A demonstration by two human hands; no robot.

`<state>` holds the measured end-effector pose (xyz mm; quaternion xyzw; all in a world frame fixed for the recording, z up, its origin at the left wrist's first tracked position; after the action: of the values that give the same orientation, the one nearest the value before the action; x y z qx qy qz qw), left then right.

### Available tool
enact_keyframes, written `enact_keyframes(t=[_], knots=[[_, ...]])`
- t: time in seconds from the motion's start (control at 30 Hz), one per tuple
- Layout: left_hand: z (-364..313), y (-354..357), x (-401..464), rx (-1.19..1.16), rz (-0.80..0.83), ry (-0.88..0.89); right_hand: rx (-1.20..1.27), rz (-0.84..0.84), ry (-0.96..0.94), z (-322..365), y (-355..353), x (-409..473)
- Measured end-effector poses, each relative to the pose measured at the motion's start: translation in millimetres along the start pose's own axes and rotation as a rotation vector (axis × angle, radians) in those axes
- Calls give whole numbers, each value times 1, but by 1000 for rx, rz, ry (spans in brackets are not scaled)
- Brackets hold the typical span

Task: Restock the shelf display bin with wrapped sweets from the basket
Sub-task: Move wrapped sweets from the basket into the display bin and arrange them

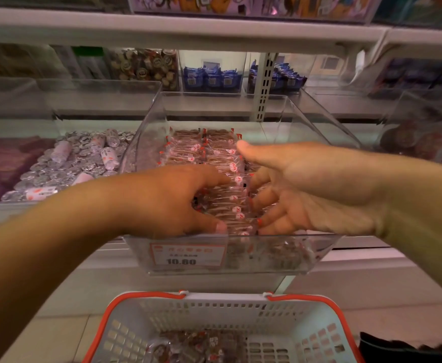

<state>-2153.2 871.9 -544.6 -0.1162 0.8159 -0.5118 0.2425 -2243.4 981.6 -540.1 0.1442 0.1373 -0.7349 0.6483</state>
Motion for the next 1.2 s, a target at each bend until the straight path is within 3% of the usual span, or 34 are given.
enact_keyframes(t=[0.13,0.2,0.27,0.33,0.4,0.47,0.5,0.53,0.6,0.67,0.77,0.83,0.9,0.97,1.1,1.2], knots=[[2,7,5,52,90,-12,-16,-18,12,2,-1,3],[1,7,3,60,98,4,-217,-167,-21,1,-10,-1],[-3,6,0,43,35,11,-492,-383,-181,11,-22,-8],[-10,-7,-8,-54,-253,28,-675,-561,-552,29,-19,-26],[-15,-27,-38,-157,-704,115,-758,-628,-913,35,-3,-54],[-17,-26,-78,-133,-1031,289,-893,-507,-1009,9,22,-64],[-19,-13,-91,-62,-1062,380,-1008,-409,-935,-17,36,-58],[-20,8,-98,29,-1037,456,-1117,-282,-818,-49,47,-47],[-21,60,-92,208,-825,535,-1237,61,-508,-129,63,-21],[-4,126,-67,365,-405,377,-1186,282,-220,-214,67,-9],[59,222,-44,444,131,-71,-1073,308,68,-319,56,6],[91,278,-52,269,317,-243,-1022,193,188,-369,53,14],[111,323,-62,78,350,-370,-936,61,255,-409,55,24],[132,357,-64,31,354,-497,-891,-13,260,-436,64,34],[166,388,-44,-272,191,-712,-767,-143,155,-450,77,67],[184,408,-28,-570,113,-928,-676,-367,124,-443,75,91]])
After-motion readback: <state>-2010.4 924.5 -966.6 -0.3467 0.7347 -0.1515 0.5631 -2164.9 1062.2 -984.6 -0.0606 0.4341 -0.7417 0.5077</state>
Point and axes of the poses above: each hand's wrist, its own x-axis towards the middle knuckle, its own y-axis out of the palm, z = x × y, the point moved 6 cm from there along x, towards the middle knuckle, and after that the axes turned 10 degrees about -y, right-handed, at the moved point
